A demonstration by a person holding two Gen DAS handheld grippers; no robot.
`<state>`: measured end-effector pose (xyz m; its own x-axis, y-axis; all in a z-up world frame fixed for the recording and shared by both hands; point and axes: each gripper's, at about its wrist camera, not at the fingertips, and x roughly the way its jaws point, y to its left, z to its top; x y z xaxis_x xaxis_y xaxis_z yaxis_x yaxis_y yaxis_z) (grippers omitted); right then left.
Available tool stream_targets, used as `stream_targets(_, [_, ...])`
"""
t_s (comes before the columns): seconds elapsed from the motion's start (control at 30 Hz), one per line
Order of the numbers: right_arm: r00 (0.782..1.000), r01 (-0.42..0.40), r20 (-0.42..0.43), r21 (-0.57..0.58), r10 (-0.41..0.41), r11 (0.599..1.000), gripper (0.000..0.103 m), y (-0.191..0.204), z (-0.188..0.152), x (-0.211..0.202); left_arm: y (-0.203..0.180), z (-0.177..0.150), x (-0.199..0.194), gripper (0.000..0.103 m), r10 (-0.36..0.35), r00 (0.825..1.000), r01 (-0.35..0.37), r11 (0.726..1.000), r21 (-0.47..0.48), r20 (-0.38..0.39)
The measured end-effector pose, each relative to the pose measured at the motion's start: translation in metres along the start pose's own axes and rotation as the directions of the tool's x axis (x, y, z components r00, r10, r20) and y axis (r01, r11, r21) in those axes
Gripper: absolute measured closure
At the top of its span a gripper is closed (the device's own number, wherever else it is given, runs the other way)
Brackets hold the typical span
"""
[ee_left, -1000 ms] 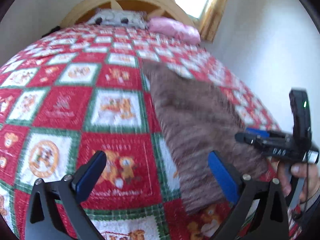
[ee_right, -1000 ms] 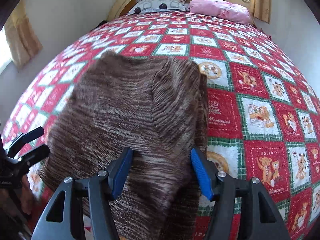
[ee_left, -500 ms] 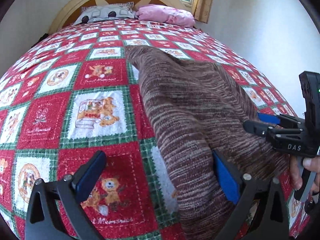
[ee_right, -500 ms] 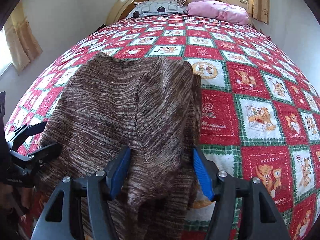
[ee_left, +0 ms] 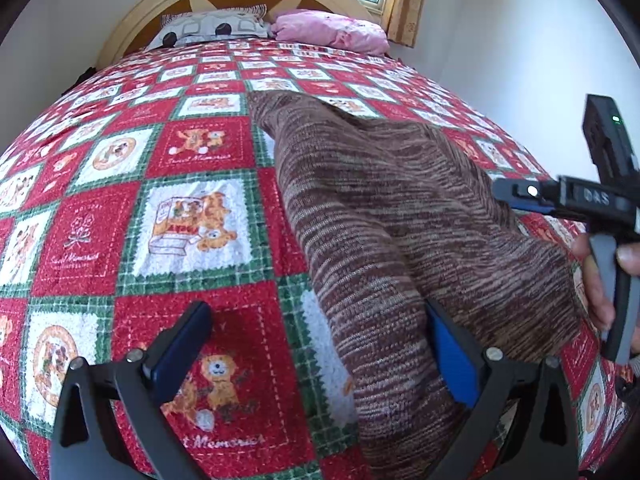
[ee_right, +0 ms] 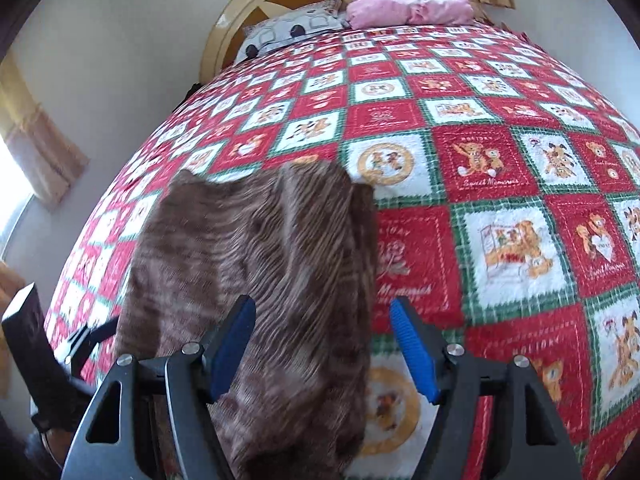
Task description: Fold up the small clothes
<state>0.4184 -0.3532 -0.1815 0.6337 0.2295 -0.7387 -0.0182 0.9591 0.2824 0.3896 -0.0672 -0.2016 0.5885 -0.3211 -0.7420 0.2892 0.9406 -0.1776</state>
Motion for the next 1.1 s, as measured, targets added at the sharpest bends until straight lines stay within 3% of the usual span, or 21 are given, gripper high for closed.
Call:
stream_targets(0.2, [0.999, -0.035, -0.031, 0.064, 0.038, 0.997, 0.032, -0.013, 0.014, 0.022, 0.001, 0.002, -0.003, 0.000, -0.017, 1.000, 0.017, 1.000, -0.013, 0.003])
stream_targets(0.3, [0.998, -0.066, -0.014, 0.109, 0.068, 0.992, 0.032, -0.020, 0.019, 0.028, 0.002, 0.003, -0.015, 0.000, -0.068, 0.996, 0.070, 0.997, -0.039, 0.061])
stream_targets(0.4, [0.996, -0.091, 0.005, 0.143, 0.091, 0.986, 0.032, -0.025, 0.025, 0.035, -0.003, 0.005, -0.013, 0.000, -0.123, 0.991, 0.126, 0.991, -0.041, 0.057])
stream_targets(0.53, [0.996, -0.088, 0.003, 0.128, 0.088, 0.988, 0.032, -0.019, 0.035, 0.044, -0.007, 0.007, 0.003, 0.000, -0.096, 0.995, 0.096, 0.995, -0.028, -0.008])
stream_targets(0.77, [0.991, -0.131, -0.002, 0.095, 0.132, 0.987, 0.034, -0.018, 0.037, 0.049, -0.013, 0.008, 0.006, 0.000, -0.068, 0.997, 0.068, 0.998, -0.003, -0.018])
stream_targets(0.83, [0.990, -0.138, 0.003, 0.098, 0.138, 0.986, 0.041, -0.022, 0.036, 0.051, -0.017, 0.008, 0.008, 0.000, -0.050, 0.998, 0.050, 0.999, 0.013, -0.025])
stream_targets(0.97, [0.991, -0.137, 0.006, 0.091, 0.137, 0.986, 0.045, -0.022, 0.037, 0.054, -0.018, 0.009, 0.011, 0.000, -0.041, 0.999, 0.042, 0.999, 0.020, -0.031])
stream_targets(1.03, [0.988, -0.154, 0.003, 0.071, 0.154, 0.985, 0.060, -0.019, 0.038, 0.056, -0.017, 0.008, 0.011, 0.000, -0.040, 0.999, 0.041, 0.999, 0.021, -0.029])
stream_targets(1.1, [0.984, -0.178, -0.014, 0.048, 0.179, 0.983, 0.066, -0.015, 0.038, 0.059, -0.019, 0.010, 0.012, 0.000, -0.036, 0.999, 0.036, 0.999, 0.028, -0.028])
